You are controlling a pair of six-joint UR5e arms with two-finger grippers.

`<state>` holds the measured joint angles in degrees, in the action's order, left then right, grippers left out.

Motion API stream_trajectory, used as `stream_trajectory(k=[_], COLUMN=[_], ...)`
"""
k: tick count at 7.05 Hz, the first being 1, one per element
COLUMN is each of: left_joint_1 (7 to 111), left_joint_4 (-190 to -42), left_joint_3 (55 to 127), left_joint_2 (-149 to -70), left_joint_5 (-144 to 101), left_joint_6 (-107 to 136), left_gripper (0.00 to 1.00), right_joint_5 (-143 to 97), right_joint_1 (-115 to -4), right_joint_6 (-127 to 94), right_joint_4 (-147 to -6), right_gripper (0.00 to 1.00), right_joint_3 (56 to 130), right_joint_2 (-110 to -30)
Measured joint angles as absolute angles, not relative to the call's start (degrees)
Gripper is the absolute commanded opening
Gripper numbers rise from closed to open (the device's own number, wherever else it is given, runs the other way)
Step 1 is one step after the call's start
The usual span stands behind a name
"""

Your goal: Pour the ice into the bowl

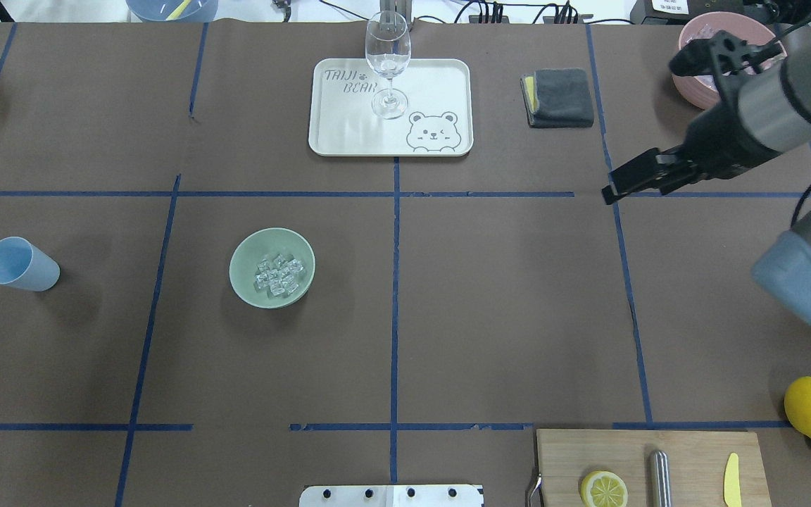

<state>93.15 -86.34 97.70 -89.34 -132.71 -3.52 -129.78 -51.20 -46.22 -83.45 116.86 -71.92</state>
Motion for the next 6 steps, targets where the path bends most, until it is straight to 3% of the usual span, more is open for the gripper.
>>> stream_trajectory(k=[3, 6], left_joint_1=[93.2, 93.1], left_joint_4=[-86.9, -87.0], left_joint_3=[97.6, 97.6], left_joint_2=[-89.4, -89.4], left_joint_5=[-132.7, -132.7], left_joint_6=[-3.5, -3.4], left_gripper=[1.0, 1.0], right_joint_5=[-111.4, -93.1], right_joint_1=[-34.8, -25.3], right_joint_6=[-61.8, -72.2], right_joint_4=[-93.7, -95.6], right_gripper=[1.0, 1.0], right_joint_3=[105.2, 81.7], right_joint_2=[-48.1, -28.4])
